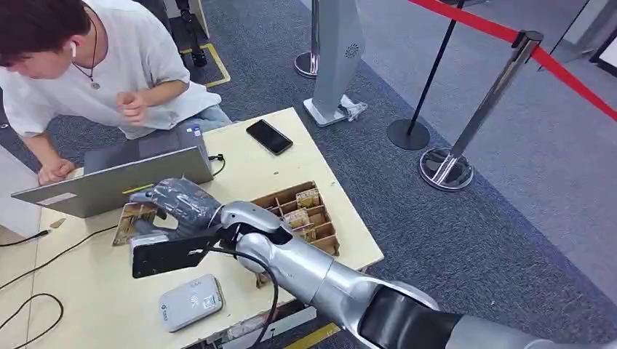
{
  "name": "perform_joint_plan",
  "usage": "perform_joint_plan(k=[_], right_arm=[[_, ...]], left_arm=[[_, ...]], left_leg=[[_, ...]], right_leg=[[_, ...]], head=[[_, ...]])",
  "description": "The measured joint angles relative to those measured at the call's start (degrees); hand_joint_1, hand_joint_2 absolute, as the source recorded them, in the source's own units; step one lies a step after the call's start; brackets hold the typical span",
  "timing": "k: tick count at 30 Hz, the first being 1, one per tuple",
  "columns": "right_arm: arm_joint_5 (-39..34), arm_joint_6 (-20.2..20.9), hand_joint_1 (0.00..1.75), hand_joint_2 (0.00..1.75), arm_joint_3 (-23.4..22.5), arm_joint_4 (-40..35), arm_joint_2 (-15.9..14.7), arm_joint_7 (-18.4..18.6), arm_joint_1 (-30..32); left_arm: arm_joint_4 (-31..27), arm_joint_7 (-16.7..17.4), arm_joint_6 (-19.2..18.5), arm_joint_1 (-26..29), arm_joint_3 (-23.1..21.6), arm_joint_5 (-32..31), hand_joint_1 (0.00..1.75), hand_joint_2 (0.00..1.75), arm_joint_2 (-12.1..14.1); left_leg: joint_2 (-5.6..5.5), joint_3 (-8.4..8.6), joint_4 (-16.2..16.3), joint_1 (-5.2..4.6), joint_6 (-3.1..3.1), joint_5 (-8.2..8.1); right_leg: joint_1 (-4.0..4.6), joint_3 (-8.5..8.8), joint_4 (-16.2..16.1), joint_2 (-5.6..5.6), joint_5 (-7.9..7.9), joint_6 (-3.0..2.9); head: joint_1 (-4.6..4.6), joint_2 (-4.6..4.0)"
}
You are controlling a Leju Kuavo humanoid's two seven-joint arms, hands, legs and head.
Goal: Pass the card to the sensor for recognition and then transmit it.
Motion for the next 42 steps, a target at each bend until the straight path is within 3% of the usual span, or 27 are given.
perform_joint_plan(k=[9,21,30,35,42], right_arm=[[-5.78,5.16,1.75,1.75,4.96,3.68,0.04,-0.33,-0.34],[-6.58,4.66,1.75,1.75,8.76,10.36,0.83,-0.33,-1.48],[-4.24,1.71,1.75,1.75,13.88,18.43,2.23,5.03,-2.6],[-2.04,-0.7,1.75,1.75,16.92,24.61,3.13,6.47,-3.15],[0.39,-1.07,1.75,1.75,19.65,30.01,4.02,8.15,-3.97]], left_arm=[[0.0,0.7,-0.11,-0.03,0.0,-0.07,0.0,0.0,0.04],[0.0,0.74,-0.11,-0.02,0.0,-0.07,0.0,0.0,0.04],[0.0,1.36,-0.09,-0.03,0.0,-0.35,0.0,0.0,0.04],[0.0,1.42,-0.35,-0.03,0.0,-0.79,0.0,0.0,0.04],[0.0,1.68,-0.35,-0.02,0.0,-0.94,0.0,0.0,0.04]], left_leg=[[-0.01,0.0,0.0,0.0,0.01,0.0],[-0.02,-0.01,0.0,0.0,0.01,0.0],[-0.02,-0.01,0.0,0.0,0.01,0.0],[-0.02,-0.01,0.0,0.0,0.01,0.0],[-0.02,-0.01,0.0,0.0,0.01,0.0]], right_leg=[[0.0,0.02,0.0,-0.01,0.01,0.0],[0.0,0.02,0.0,-0.01,0.0,0.0],[0.0,0.02,0.0,-0.01,0.0,0.0],[0.0,0.02,0.0,-0.02,0.0,0.0],[0.0,0.02,0.0,-0.01,0.0,0.0]], head=[[0.0,0.0],[0.02,0.0],[0.02,0.0],[0.04,0.0],[0.02,0.0]])
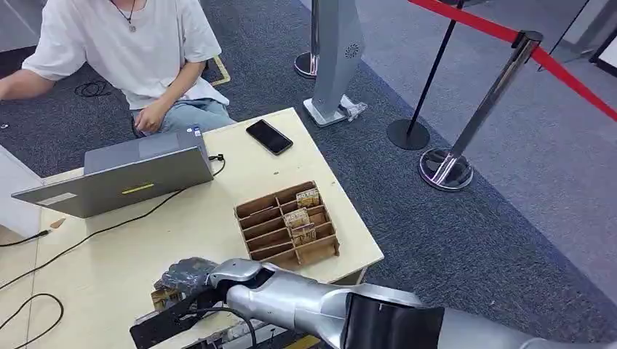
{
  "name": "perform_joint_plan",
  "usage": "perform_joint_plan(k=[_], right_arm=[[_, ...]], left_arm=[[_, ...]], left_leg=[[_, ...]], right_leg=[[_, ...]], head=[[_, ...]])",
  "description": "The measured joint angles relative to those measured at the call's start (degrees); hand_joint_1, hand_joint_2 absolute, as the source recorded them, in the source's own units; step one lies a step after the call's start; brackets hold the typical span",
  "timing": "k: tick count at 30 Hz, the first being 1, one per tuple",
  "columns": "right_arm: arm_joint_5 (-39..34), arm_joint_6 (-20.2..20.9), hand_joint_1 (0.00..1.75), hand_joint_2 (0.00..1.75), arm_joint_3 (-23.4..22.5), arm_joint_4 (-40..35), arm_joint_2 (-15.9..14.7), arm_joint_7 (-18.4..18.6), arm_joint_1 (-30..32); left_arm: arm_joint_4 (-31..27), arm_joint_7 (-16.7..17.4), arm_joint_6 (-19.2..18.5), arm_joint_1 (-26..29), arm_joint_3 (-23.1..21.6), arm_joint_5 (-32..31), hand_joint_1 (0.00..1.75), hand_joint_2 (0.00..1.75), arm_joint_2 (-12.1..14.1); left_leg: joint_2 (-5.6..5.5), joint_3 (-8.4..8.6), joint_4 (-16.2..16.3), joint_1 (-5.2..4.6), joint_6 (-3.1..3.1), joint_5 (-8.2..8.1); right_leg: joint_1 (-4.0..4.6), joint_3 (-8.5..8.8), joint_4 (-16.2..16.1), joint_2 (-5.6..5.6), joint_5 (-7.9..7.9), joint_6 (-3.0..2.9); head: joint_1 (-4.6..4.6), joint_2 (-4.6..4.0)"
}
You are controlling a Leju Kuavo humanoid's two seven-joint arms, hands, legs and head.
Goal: Pass the card to the sensor for recognition and then transmit it.
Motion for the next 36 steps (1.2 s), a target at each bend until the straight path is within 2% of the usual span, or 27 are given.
perform_joint_plan(k=[10,21,36], right_arm=[[2.36,-0.57,1.75,1.75,2.43,3.3,0.61,1.95,-1.42],[5.64,-3.28,1.75,1.75,3.69,5.48,1.25,7.86,-1.98],[11.8,-5.22,1.75,1.75,6.97,8.65,2.51,12.68,-2.75]], left_arm=[[0.0,0.07,-0.02,0.05,0.0,-0.09,0.0,0.0,0.0],[0.0,-0.04,-0.11,0.06,0.0,-0.18,0.0,0.0,0.0],[0.0,-0.28,-0.2,0.09,0.0,-0.11,0.0,0.0,0.0]], left_leg=[[0.0,0.01,0.0,0.0,0.0,0.0],[0.01,0.02,0.0,0.0,0.0,0.01],[0.01,0.06,0.0,0.0,0.0,0.01]], right_leg=[[0.0,0.0,0.0,0.0,0.0,0.0],[0.0,0.01,0.0,0.0,0.0,0.0],[0.0,0.04,0.0,0.01,0.0,0.0]], head=[[0.0,0.0],[0.0,0.0],[0.0,0.0]])
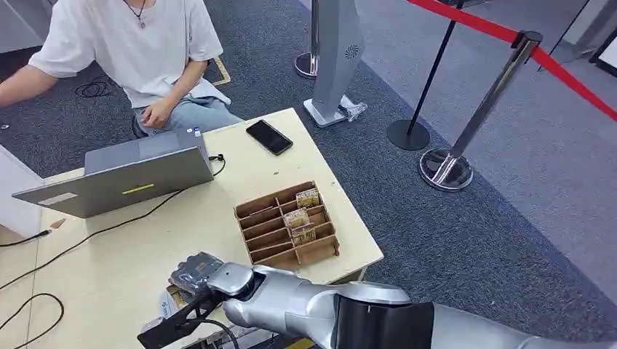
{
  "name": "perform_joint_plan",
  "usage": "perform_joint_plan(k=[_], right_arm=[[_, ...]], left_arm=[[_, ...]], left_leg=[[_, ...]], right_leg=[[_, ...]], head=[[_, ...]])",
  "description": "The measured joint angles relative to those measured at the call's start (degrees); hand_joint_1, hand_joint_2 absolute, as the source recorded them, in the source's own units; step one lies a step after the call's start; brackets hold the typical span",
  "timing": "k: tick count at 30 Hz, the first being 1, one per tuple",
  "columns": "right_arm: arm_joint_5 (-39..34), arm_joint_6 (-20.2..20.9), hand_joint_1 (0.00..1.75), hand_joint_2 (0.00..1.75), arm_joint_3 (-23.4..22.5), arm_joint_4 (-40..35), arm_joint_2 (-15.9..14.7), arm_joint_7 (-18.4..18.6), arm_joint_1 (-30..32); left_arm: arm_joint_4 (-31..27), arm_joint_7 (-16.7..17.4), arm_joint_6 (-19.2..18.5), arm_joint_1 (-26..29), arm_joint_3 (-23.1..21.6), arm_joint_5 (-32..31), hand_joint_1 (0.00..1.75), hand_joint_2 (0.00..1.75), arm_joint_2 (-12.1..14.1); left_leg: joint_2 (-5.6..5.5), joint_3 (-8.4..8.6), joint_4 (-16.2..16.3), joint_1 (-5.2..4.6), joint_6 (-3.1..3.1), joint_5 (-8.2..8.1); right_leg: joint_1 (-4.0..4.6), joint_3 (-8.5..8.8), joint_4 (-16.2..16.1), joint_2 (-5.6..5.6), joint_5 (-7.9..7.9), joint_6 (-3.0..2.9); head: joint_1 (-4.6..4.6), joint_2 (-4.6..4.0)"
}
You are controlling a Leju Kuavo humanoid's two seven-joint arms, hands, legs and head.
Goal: Pass the card to the sensor for recognition and then transmit it.
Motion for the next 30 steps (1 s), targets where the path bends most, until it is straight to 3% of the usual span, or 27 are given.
perform_joint_plan(k=[30], right_arm=[[2.45,-0.74,1.75,1.75,2.36,1.99,0.17,1.07,-0.46]], left_arm=[[0.0,-1.42,0.04,0.05,0.0,-0.04,0.0,0.0,-0.04]], left_leg=[[0.0,0.16,0.0,0.0,0.0,0.0]], right_leg=[[0.0,0.16,-0.01,0.0,0.0,0.0]], head=[[0.0,0.0]])
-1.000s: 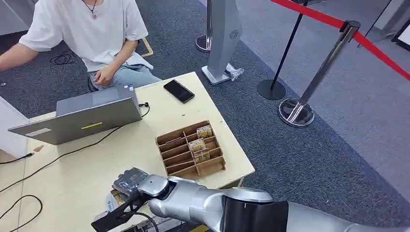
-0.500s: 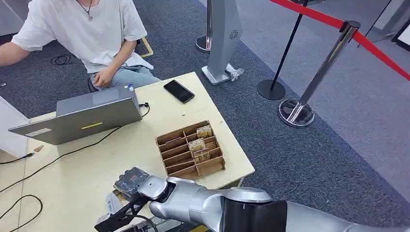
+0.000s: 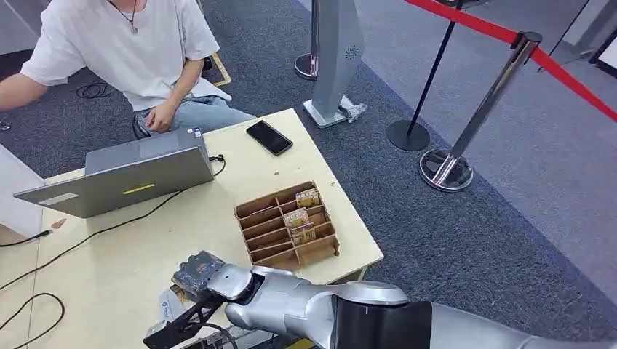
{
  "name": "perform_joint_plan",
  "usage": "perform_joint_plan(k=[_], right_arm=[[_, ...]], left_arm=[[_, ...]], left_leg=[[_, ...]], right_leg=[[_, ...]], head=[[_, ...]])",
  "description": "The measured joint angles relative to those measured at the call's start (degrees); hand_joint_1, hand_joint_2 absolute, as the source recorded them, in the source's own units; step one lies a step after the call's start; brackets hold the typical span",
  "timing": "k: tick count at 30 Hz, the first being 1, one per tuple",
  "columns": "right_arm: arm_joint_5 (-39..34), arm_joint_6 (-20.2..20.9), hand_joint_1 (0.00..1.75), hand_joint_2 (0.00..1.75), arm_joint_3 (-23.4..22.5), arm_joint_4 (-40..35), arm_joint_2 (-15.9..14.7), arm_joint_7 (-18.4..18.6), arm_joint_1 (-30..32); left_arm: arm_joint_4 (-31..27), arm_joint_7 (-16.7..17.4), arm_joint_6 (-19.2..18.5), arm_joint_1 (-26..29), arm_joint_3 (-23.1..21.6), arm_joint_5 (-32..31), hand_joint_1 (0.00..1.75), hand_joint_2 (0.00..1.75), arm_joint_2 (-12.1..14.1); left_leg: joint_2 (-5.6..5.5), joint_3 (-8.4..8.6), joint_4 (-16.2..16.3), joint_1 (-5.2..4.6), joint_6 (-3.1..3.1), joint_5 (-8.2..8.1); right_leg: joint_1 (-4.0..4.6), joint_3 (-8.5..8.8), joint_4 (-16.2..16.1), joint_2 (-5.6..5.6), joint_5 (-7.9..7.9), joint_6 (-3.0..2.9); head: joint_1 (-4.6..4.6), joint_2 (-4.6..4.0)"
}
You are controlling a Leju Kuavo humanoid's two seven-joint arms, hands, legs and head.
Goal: Pass the card to the sensor for recognition and then transmit it.
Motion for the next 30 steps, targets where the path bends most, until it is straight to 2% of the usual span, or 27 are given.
perform_joint_plan(k=[6,10,16,21,26,30], right_arm=[[-5.46,1.44,1.75,1.75,-1.62,0.07,-0.02,-4.46,-0.26],[-11.03,5.39,1.75,1.75,-4.59,-1.16,-0.07,-10.0,-0.35],[-19.4,11.53,1.75,1.75,-9.44,-6.15,-1.18,-16.26,-0.33],[-25.01,15.22,1.75,1.75,-12.68,-11.59,-2.71,-18.95,-0.21],[-35.37,20.52,1.75,1.75,-16.42,-18.04,-4.55,-23.23,0.86],[-35.37,20.52,1.75,1.75,-16.42,-18.04,-4.55,-23.23,0.86]], left_arm=[[0.0,-0.15,0.0,0.01,0.0,0.0,0.0,0.0,0.0],[0.0,-0.13,0.0,0.03,0.0,0.13,0.0,0.0,0.0],[0.0,-0.13,0.15,0.14,0.13,0.65,0.0,0.0,0.0],[0.0,-0.31,0.2,0.25,0.35,0.87,0.0,0.0,-0.02],[0.0,-0.46,0.17,0.27,0.77,0.85,0.0,0.0,0.0],[0.0,-0.46,0.17,0.27,0.77,0.85,0.0,0.0,0.0]], left_leg=[[0.02,0.02,0.0,0.0,0.0,0.0],[0.02,0.01,0.0,0.01,0.0,0.0],[0.02,-0.01,0.0,0.01,-0.01,0.0],[0.02,-0.03,0.0,0.0,0.0,0.0],[0.02,-0.04,0.0,0.0,-0.01,-0.01],[0.02,-0.04,0.0,0.0,-0.01,-0.01]], right_leg=[[0.0,0.0,0.0,0.02,0.01,-0.01],[0.0,-0.03,0.0,0.02,0.01,-0.01],[0.0,-0.05,0.01,0.04,0.01,-0.01],[0.0,-0.06,0.0,0.03,0.0,-0.01],[0.0,-0.07,-0.01,0.02,0.0,-0.01],[0.0,-0.07,-0.01,0.02,0.0,-0.01]], head=[[0.0,0.0],[0.0,0.0],[0.0,0.0],[0.0,0.0],[0.0,0.0],[0.0,0.0]])
